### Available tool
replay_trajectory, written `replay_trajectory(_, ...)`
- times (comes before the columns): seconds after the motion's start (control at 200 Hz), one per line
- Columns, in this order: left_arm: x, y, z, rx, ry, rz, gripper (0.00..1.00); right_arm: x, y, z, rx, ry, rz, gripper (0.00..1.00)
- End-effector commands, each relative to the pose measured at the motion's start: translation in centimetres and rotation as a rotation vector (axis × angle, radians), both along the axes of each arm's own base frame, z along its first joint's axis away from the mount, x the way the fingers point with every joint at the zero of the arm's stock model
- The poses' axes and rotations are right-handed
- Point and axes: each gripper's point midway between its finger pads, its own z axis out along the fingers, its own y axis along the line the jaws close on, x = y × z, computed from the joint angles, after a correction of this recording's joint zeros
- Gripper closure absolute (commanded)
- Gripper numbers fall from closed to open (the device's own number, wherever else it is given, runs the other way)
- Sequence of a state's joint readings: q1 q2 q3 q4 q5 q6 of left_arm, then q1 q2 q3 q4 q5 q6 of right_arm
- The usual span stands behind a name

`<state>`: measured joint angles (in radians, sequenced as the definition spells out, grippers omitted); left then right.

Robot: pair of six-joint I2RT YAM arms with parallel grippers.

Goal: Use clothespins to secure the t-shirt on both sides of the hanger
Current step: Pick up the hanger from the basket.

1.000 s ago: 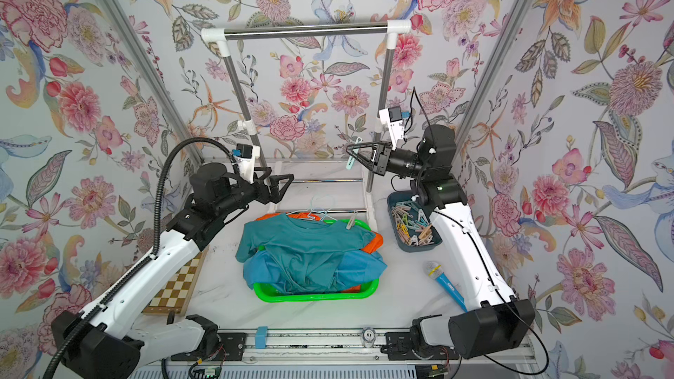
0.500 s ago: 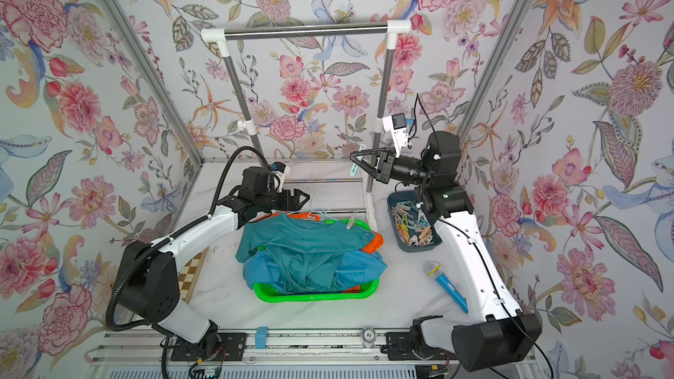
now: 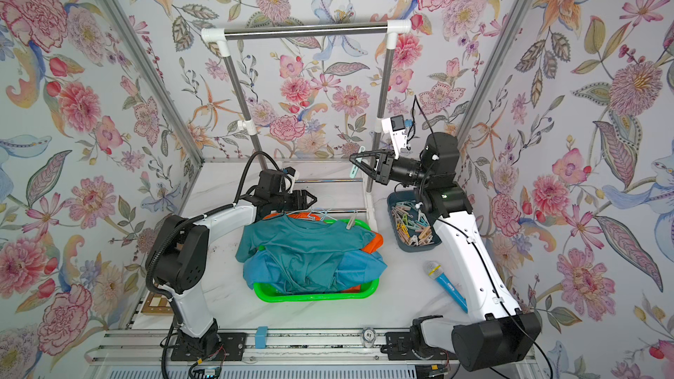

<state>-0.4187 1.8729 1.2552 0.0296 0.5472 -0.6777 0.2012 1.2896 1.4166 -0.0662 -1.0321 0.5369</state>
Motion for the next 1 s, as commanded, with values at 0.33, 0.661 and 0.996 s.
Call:
replay_trajectory(0.33,2.3,-1.1,1.9,-0.070,-0.046,-0.008,0.66,0.7,0.1,-1.3,-0.014,0.018,-0.003,0.84)
replay_trajectory(0.661,2.1,-0.6,2.1,-0.028,-0.054,-0.001,0.63,0.7,0.3,-1.3,-0.011,0.021,0.001,0.84)
replay_trajectory(0.996,1.7,-1.1,0.5,-0.072,-0.015,-0.006,0.73,0.6,0.3,-1.2,-0.010,0.018,0.002,0.84)
